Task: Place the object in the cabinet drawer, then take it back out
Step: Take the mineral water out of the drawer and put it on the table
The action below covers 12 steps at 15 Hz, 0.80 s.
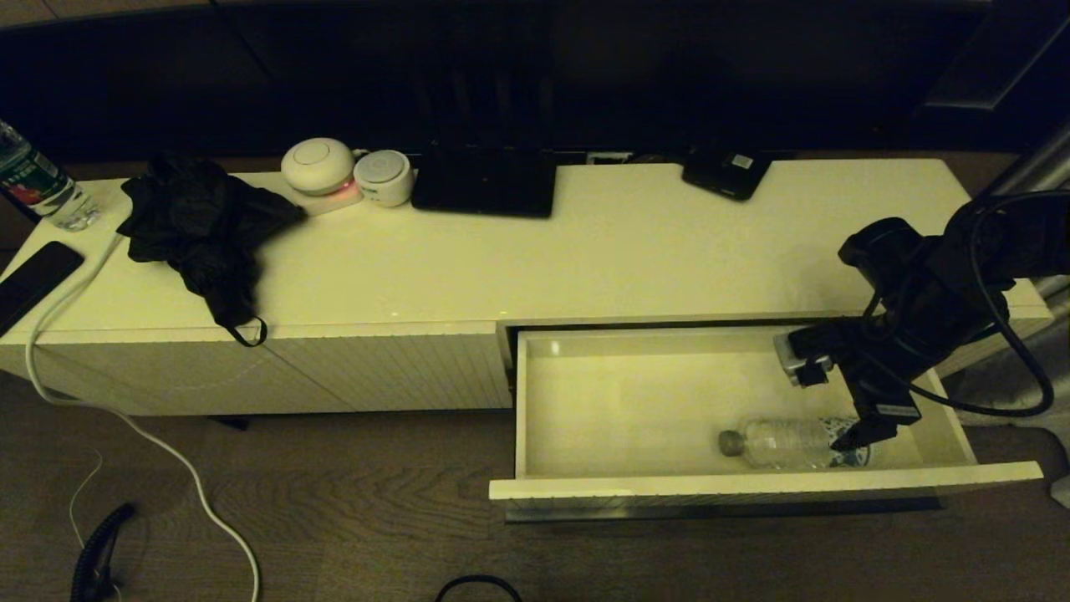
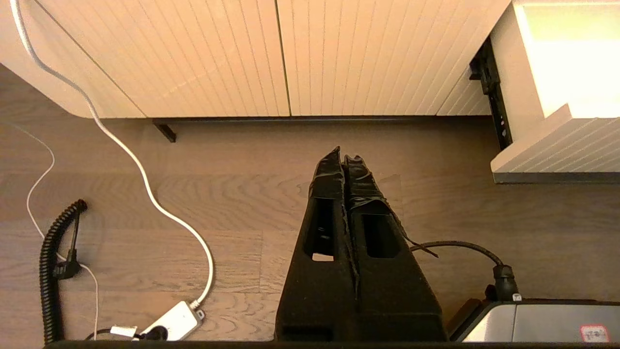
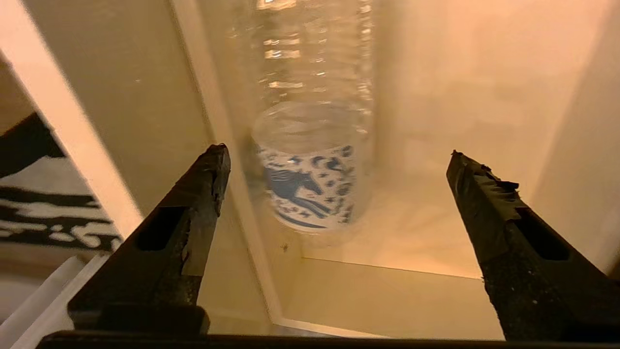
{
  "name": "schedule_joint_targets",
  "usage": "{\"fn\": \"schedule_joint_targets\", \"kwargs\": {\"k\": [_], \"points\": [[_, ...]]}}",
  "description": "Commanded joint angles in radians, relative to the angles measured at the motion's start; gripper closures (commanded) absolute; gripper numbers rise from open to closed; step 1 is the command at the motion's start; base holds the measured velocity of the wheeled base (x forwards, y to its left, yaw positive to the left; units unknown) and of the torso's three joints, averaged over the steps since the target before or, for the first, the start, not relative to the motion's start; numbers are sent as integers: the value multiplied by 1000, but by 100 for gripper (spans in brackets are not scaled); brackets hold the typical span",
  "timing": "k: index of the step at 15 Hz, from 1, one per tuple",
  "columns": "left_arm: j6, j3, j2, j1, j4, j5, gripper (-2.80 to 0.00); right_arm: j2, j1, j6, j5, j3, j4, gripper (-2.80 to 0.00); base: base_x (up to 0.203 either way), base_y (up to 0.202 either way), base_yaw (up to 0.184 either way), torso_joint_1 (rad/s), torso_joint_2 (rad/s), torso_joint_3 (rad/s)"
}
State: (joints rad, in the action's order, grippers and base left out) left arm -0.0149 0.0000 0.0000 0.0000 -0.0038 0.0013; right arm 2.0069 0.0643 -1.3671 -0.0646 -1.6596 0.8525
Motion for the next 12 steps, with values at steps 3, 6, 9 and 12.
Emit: {"fn": "schedule_joint_targets", "kwargs": {"k": [3,6,9,12], "points": [[0,1,-2,0,-1,0,0,20,0,-7,2,26,10,-280,0,0,0,0,0,0],[0,2,-2,0,-1,0,0,32,0,-7,3,30,9,-280,0,0,0,0,0,0],[0,1,-2,0,-1,0,0,42,0,-7,-1,30,6,-280,0,0,0,0,0,0],[0,2,-2,0,-1,0,0,50,0,-6,-1,38,6,-280,0,0,0,0,0,0]]}}
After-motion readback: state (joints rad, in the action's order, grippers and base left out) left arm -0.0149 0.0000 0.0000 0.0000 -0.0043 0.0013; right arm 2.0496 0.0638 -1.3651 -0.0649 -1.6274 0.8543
